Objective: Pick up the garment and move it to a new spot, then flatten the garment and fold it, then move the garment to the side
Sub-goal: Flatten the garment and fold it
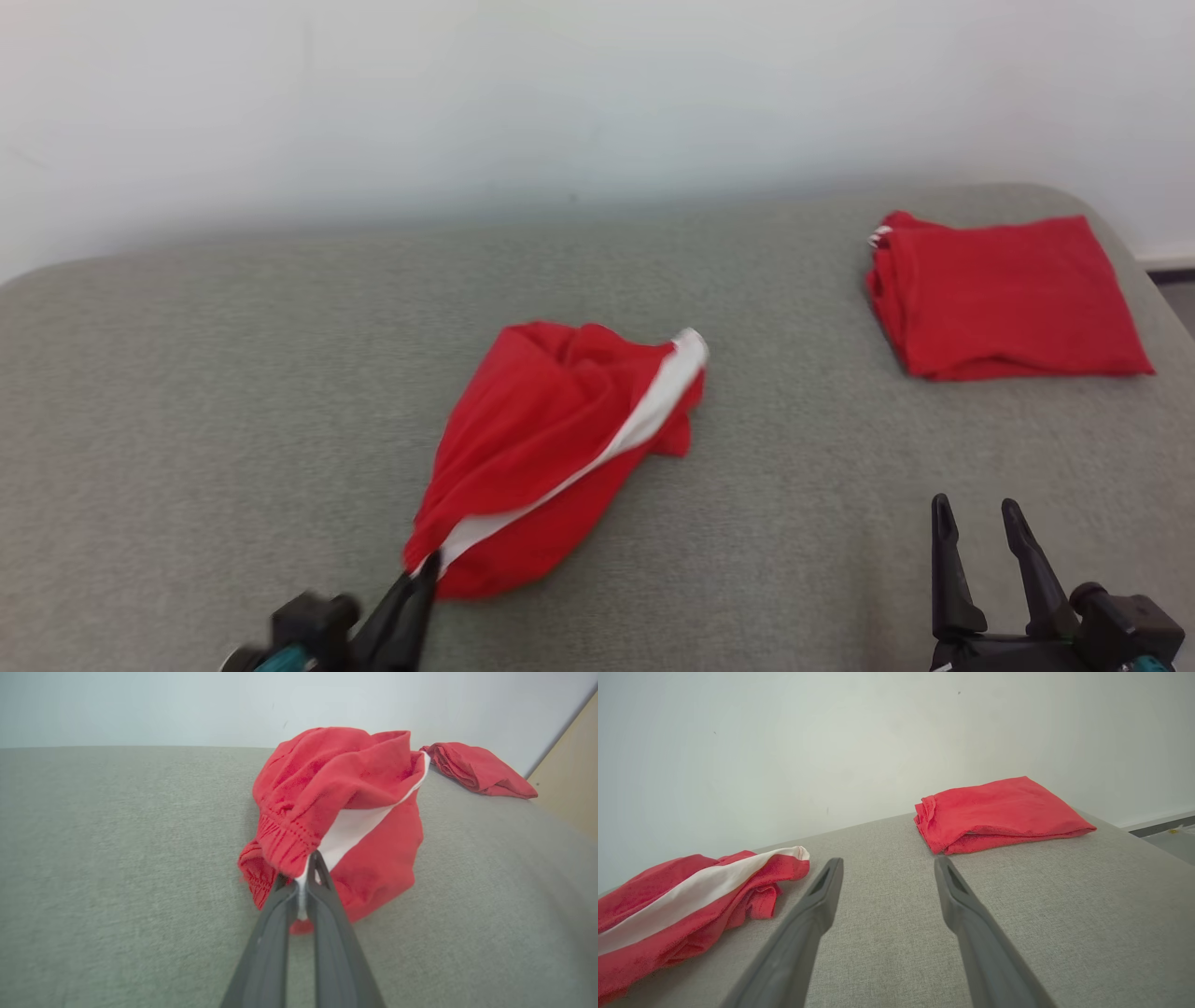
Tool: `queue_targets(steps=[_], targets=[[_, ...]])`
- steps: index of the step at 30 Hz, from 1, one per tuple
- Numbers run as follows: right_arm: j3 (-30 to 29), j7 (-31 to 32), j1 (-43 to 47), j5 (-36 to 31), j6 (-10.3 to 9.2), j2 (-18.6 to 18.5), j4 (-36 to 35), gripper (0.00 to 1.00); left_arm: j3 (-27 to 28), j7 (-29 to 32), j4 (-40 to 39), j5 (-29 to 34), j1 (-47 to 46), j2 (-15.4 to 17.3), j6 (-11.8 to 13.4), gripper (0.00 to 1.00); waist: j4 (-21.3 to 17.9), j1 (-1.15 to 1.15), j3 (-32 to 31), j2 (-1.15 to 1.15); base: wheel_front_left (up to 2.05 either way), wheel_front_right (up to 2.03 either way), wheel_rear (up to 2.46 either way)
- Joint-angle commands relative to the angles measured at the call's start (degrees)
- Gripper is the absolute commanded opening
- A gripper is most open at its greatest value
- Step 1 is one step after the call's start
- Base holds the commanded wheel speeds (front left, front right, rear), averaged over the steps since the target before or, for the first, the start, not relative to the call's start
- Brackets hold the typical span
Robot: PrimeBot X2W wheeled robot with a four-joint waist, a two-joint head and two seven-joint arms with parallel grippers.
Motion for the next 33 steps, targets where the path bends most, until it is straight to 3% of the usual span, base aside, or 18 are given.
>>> queue_targets(steps=[1, 7, 12, 14, 26, 33], targets=[[0.32, -0.48, 0.64, 0.83, -0.13, 0.08, 0.35, 1.00, 0.89, 0.28, -1.23, -0.67, 2.93, 1.48, 0.59, 0.00, 4.26, 0.00, -2.97, -0.01, 0.00, 0.00, 0.00], [1.75, -0.92, 0.38, 1.21, -0.13, 0.05, 1.63, 1.00, 4.44, 1.22, -1.64, -2.31, 9.11, 6.43, 3.50, 0.00, 5.25, 0.00, -3.22, -0.01, 0.00, 0.00, 0.00], [1.26, -1.17, 1.20, 1.09, -0.12, 0.07, 2.19, 1.00, 5.33, 1.15, -0.84, -3.42, 10.43, 7.03, 3.81, 0.00, 5.07, 0.00, -3.62, -0.01, 0.00, 0.00, 0.00], [0.96, -1.21, 1.58, 1.07, -0.13, 0.08, 2.31, 1.00, 4.93, 1.13, -0.65, -3.24, 9.78, 6.83, 3.63, 1.00, 5.27, 0.00, -3.90, -0.01, 0.00, 0.00, 0.00], [1.57, -1.44, 2.14, 1.71, -0.12, 0.08, 3.49, 1.00, 6.54, 0.41, -3.78, -5.38, 14.08, 5.63, 5.54, 1.00, 8.41, 0.00, -5.53, -0.01, 0.00, 0.00, 0.00], [7.99, 2.40, -0.78, -0.18, -0.13, -2.00, 5.42, 1.00, 5.73, 2.45, -2.32, -7.12, 14.10, 4.34, 4.49, 1.00, 10.01, 0.00, -5.10, -0.01, 0.00, 0.00, 0.00]])
